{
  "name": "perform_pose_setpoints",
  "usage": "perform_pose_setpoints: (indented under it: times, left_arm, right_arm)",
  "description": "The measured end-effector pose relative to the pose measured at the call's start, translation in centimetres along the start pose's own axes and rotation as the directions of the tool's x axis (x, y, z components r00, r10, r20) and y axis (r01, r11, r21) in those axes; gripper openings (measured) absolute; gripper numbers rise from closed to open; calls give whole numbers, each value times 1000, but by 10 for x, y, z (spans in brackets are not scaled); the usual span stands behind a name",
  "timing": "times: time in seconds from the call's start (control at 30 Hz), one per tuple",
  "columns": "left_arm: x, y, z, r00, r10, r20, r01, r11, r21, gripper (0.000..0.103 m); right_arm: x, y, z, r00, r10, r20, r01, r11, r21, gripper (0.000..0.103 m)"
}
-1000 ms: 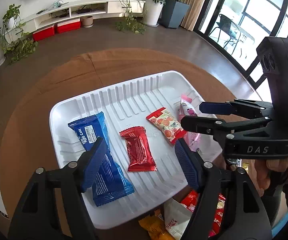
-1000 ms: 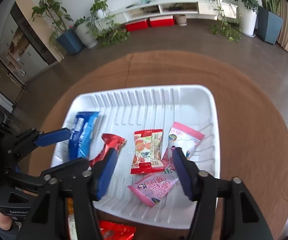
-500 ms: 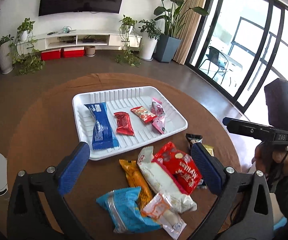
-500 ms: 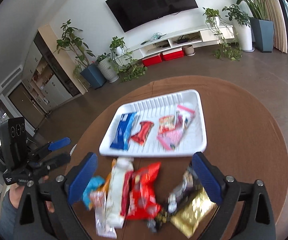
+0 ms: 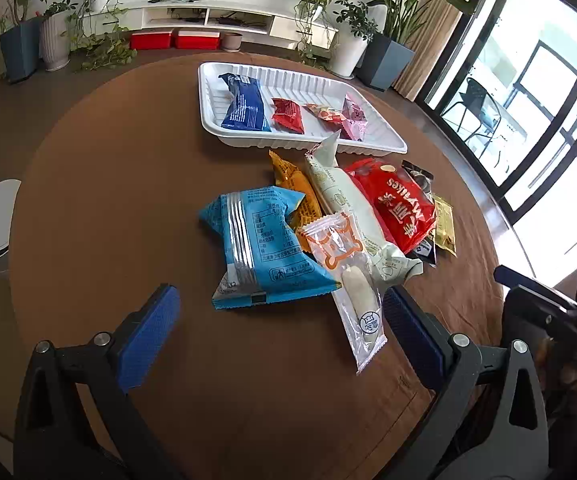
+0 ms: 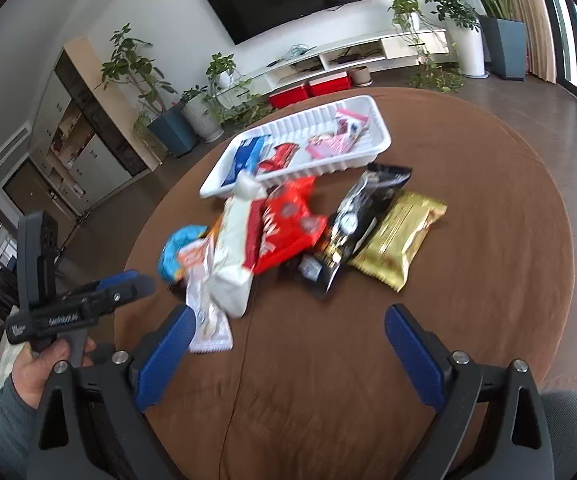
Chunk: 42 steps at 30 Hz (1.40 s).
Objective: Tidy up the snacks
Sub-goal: 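Open both tools and withdraw them from the tray, then grasp the light blue chip bag with the left tool while the right tool grasps the clear white-bar packet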
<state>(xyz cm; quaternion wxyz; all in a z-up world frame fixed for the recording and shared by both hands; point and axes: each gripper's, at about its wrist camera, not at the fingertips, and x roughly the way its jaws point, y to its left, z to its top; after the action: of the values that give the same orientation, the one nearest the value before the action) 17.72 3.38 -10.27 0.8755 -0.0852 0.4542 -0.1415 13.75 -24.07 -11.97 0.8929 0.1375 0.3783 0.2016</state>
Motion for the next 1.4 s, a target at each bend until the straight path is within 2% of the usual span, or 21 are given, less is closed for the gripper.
perform_pose_setpoints:
  times: [0.23, 0.47, 0.67, 0.83, 0.93, 1.0, 1.1, 1.2, 1.4]
  left_arm:
    - [-3, 4, 14, 1000, 5, 11, -5, 1000, -16, 103]
    - [19, 20, 41, 998, 50, -35, -51, 998, -30, 102]
    - [42, 27, 53, 993, 66, -97, -67, 998, 0, 101]
    - [56, 24, 58, 989, 67, -129, -63, 997, 35, 89]
    - [60, 26, 58, 990, 47, -136, -43, 999, 29, 75]
    - [61, 28, 57, 990, 41, -137, -38, 999, 29, 60]
    - [62, 31, 54, 988, 31, -149, -27, 999, 29, 48]
    - [62, 30, 53, 988, 21, -150, -15, 999, 40, 42]
    - [58, 29, 47, 989, 27, -147, -19, 998, 56, 42]
  right_arm:
    - [11, 18, -30, 999, 19, -49, -20, 1000, -15, 98]
    - [13, 22, -35, 998, 14, -54, -15, 1000, -25, 95]
    - [16, 22, -36, 998, 11, -69, -13, 1000, -23, 91]
    - [21, 30, -39, 996, 15, -89, -19, 999, -46, 90]
    - [23, 35, -41, 995, 17, -98, -24, 998, -63, 90]
    - [24, 38, -42, 995, 16, -103, -24, 997, -75, 90]
    - [28, 42, -42, 993, 14, -113, -25, 996, -89, 90]
    - [32, 51, -41, 993, 22, -118, -35, 993, -110, 89]
    - [56, 77, -34, 989, 15, -145, -43, 981, -191, 84]
